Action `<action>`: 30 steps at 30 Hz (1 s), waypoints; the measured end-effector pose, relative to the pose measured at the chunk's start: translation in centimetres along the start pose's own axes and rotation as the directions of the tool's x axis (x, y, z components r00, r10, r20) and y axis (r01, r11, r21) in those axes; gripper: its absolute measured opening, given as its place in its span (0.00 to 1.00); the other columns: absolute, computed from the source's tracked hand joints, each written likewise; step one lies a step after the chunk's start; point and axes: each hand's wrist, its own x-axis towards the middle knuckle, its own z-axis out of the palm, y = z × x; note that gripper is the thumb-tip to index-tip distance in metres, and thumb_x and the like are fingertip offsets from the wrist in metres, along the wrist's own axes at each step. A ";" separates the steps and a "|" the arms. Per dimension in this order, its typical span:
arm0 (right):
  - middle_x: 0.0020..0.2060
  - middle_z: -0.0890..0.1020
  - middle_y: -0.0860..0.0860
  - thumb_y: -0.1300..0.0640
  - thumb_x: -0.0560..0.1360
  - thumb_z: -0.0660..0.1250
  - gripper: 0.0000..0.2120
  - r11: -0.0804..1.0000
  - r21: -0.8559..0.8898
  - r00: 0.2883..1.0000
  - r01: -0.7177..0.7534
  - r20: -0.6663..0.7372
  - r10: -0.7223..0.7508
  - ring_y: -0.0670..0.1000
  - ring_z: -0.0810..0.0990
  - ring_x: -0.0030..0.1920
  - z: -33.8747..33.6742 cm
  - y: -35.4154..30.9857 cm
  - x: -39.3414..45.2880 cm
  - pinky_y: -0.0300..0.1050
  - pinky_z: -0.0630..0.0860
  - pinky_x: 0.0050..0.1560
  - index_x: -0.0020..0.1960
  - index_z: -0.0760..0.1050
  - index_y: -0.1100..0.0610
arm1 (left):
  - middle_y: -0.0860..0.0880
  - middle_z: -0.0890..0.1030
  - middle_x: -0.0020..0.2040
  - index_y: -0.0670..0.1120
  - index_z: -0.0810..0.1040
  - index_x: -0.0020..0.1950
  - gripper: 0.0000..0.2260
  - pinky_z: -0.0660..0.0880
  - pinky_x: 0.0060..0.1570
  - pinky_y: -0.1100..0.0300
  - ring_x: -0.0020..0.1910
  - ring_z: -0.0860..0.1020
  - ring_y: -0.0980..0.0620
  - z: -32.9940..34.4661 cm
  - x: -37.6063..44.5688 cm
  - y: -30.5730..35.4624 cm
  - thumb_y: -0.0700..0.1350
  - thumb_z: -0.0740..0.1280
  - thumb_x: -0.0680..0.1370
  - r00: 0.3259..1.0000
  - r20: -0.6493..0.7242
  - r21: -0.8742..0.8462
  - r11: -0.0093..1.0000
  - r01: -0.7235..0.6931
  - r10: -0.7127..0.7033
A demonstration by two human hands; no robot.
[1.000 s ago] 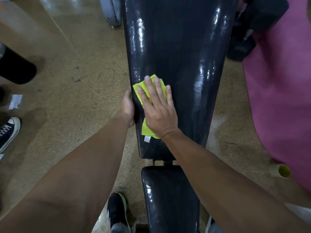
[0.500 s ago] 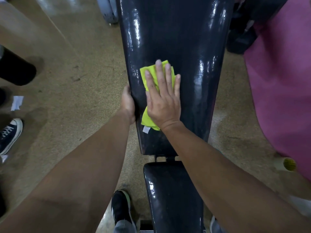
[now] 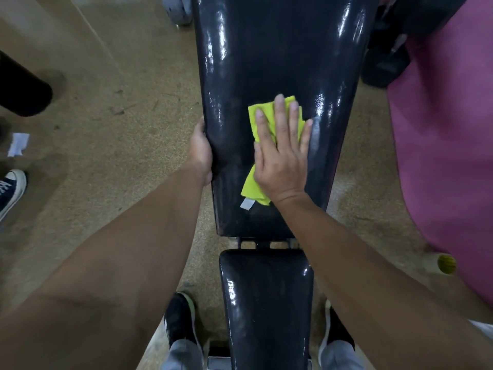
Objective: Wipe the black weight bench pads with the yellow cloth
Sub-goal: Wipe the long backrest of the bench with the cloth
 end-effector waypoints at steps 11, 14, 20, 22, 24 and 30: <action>0.80 0.63 0.59 0.55 0.84 0.61 0.26 0.987 -0.001 0.981 0.160 0.111 -0.159 0.62 0.59 0.81 -0.9 2.9 -3.2 0.69 0.50 0.79 0.81 0.62 0.52 | 0.47 0.89 0.53 0.50 0.86 0.60 0.29 0.82 0.50 0.57 0.56 0.87 0.48 0.5 -0.6 0.3 0.64 0.50 0.85 1.000 -0.016 0.016 1.000 0.018 -0.018; 0.81 0.61 0.61 0.53 0.84 0.58 0.26 1.000 -0.008 0.996 -0.026 0.084 0.027 0.64 0.56 0.81 -1.1 3.7 -2.4 0.73 0.48 0.78 0.82 0.60 0.52 | 0.48 0.90 0.52 0.51 0.87 0.60 0.30 0.82 0.48 0.57 0.55 0.87 0.49 0.5 -0.7 0.1 0.65 0.49 0.84 1.000 -0.020 0.031 0.999 0.020 -0.020; 0.81 0.60 0.63 0.52 0.84 0.56 0.27 0.999 -0.014 0.990 0.033 0.135 -0.031 0.66 0.56 0.81 -1.0 4.1 -3.4 0.74 0.51 0.78 0.82 0.59 0.54 | 0.48 0.90 0.52 0.51 0.87 0.57 0.28 0.83 0.41 0.60 0.48 0.88 0.51 0.3 -0.6 0.2 0.64 0.51 0.84 0.999 -0.027 0.022 0.999 0.022 -0.022; 0.80 0.61 0.62 0.52 0.85 0.55 0.26 0.994 -0.020 0.984 0.109 0.146 -0.105 0.66 0.56 0.81 -1.3 6.1 -3.7 0.75 0.51 0.77 0.82 0.59 0.53 | 0.48 0.90 0.51 0.51 0.87 0.56 0.27 0.83 0.40 0.60 0.45 0.88 0.52 0.3 -0.6 0.3 0.63 0.51 0.84 0.999 -0.037 0.014 1.000 0.024 -0.024; 0.80 0.61 0.64 0.51 0.84 0.54 0.26 0.999 -0.020 0.992 0.048 0.120 -0.045 0.66 0.56 0.81 -1.6 7.2 -3.4 0.75 0.49 0.77 0.82 0.59 0.53 | 0.48 0.90 0.52 0.51 0.88 0.56 0.27 0.83 0.43 0.59 0.47 0.88 0.51 0.2 -0.5 0.2 0.62 0.51 0.84 0.999 -0.043 0.009 1.000 0.024 -0.024; 0.80 0.59 0.67 0.51 0.85 0.54 0.25 0.974 0.001 0.973 -0.226 0.041 0.226 0.69 0.55 0.81 -1.3 4.1 -2.5 0.76 0.48 0.77 0.81 0.62 0.53 | 0.49 0.90 0.50 0.51 0.87 0.56 0.28 0.82 0.41 0.61 0.46 0.88 0.52 0.4 -0.4 -0.1 0.62 0.49 0.85 0.999 -0.050 0.004 1.000 0.007 -0.007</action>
